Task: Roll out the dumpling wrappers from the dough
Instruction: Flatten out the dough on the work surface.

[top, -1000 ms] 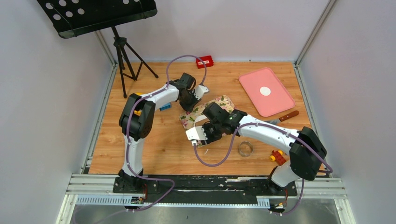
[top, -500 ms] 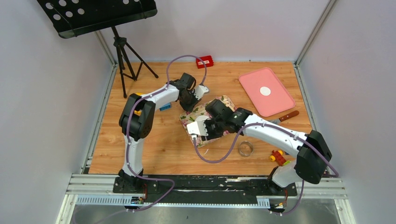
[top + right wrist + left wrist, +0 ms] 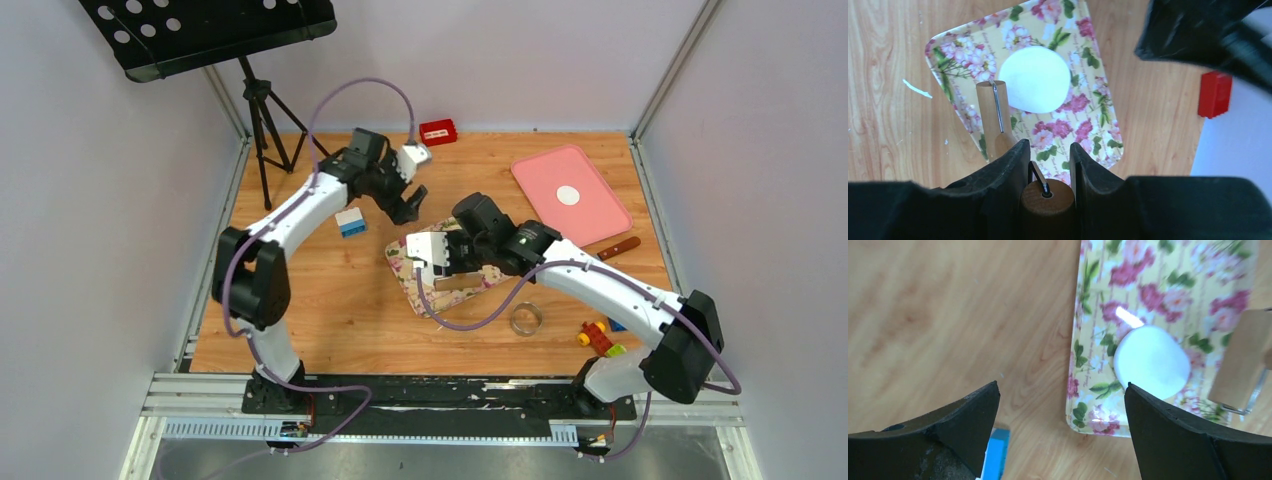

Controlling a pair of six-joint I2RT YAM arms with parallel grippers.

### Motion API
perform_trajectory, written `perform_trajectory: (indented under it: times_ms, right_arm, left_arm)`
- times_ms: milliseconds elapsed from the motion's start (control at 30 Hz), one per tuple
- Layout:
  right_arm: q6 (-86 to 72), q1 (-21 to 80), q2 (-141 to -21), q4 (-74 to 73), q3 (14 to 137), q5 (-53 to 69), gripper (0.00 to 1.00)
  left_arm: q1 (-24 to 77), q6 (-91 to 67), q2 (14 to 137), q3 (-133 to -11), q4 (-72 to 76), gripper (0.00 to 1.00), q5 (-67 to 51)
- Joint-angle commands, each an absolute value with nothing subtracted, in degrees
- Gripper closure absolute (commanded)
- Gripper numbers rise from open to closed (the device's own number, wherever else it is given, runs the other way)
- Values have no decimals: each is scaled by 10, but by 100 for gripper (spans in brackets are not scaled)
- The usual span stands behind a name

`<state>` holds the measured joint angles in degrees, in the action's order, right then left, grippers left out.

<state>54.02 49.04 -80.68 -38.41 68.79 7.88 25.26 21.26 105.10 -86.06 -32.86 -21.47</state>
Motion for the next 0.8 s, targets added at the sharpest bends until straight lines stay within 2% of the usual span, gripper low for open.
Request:
perform_trajectory:
  times_ms: [0, 167, 267, 500, 767]
  right_arm:
    - [513, 489, -773, -356, 743, 50, 100]
    - [474, 480, -771, -358, 776, 53, 100]
    - [450, 471, -772, -359, 788, 55, 100]
    - [387, 431, -791, -360, 823, 66, 100]
    - [355, 403, -803, -374, 838, 121, 100]
  left_arm:
    - [231, 234, 958, -848, -308, 0, -369]
    - [232, 268, 947, -809, -327, 0, -534]
    - [234, 311, 963, -815, -375, 0, -588]
    - [253, 361, 964, -811, -424, 4, -620]
    - [277, 328, 956, -788, -369, 5, -598]
